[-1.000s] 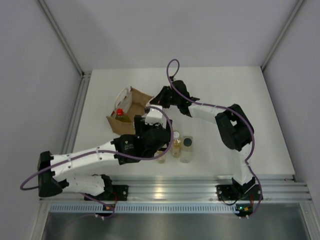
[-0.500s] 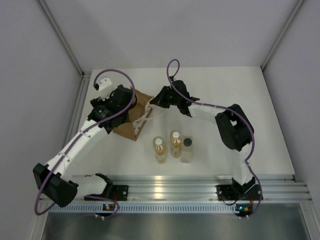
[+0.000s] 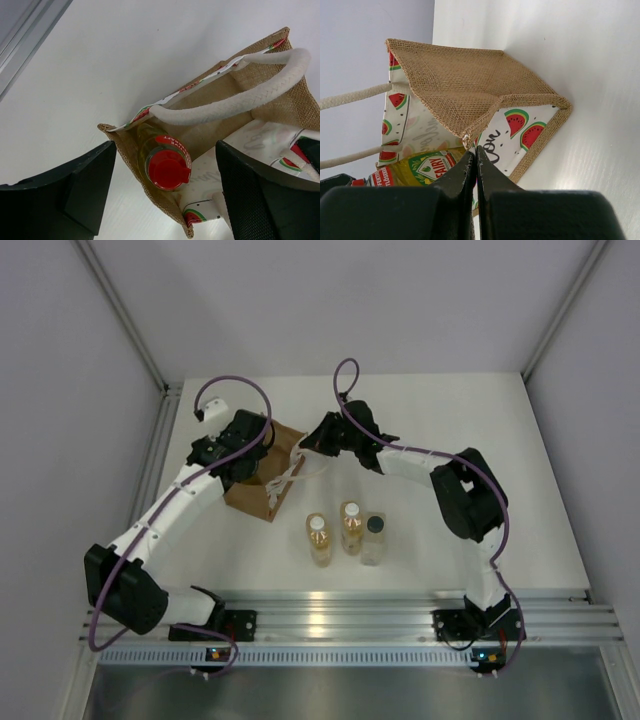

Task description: Take the personal care products out of the canvas bag

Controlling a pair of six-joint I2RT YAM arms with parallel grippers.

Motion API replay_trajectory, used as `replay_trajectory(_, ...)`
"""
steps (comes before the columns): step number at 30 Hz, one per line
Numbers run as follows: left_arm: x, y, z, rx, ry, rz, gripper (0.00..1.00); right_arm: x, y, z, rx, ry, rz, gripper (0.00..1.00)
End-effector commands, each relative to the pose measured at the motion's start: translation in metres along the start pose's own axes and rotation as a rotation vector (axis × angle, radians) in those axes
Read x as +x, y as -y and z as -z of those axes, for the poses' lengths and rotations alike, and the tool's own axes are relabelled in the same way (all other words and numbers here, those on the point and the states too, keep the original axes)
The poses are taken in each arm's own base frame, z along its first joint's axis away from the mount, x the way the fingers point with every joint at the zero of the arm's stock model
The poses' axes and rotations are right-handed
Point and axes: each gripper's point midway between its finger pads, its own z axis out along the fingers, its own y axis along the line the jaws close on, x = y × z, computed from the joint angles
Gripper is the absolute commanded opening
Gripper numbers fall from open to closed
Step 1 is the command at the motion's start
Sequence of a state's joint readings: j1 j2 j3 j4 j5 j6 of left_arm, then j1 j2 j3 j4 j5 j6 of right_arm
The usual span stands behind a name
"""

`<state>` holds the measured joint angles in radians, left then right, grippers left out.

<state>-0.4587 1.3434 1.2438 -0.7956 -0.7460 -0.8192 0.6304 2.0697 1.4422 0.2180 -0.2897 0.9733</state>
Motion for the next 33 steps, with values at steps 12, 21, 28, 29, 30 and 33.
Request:
replay_trajectory(12,0.023,0.001,0.005,0.056,-0.089,0.012,0.66,0.009,-0.004,-0.009,-0.007,-0.014,0.006,0.00)
replay_trajectory(21,0.017,-0.001,0.006,0.054,-0.070,-0.026,0.15,0.010,-0.004,-0.010,-0.006,-0.014,0.008,0.01)
replay_trajectory(28,-0.007,0.013,0.019,0.129,-0.044,-0.113,0.00,0.010,-0.001,-0.010,-0.001,-0.014,0.005,0.01)
replay_trajectory(29,-0.014,0.016,0.021,0.143,-0.036,-0.143,0.00,0.010,-0.003,-0.010,-0.004,-0.014,0.004,0.01)
replay_trajectory(30,-0.018,0.018,0.023,0.151,-0.027,-0.148,0.00,0.010,-0.003,-0.010,-0.007,-0.014,0.003,0.02)
replay_trajectory(33,-0.031,0.020,0.032,0.181,-0.003,-0.149,0.00,0.010,-0.005,-0.010,-0.015,-0.014,-0.001,0.11)
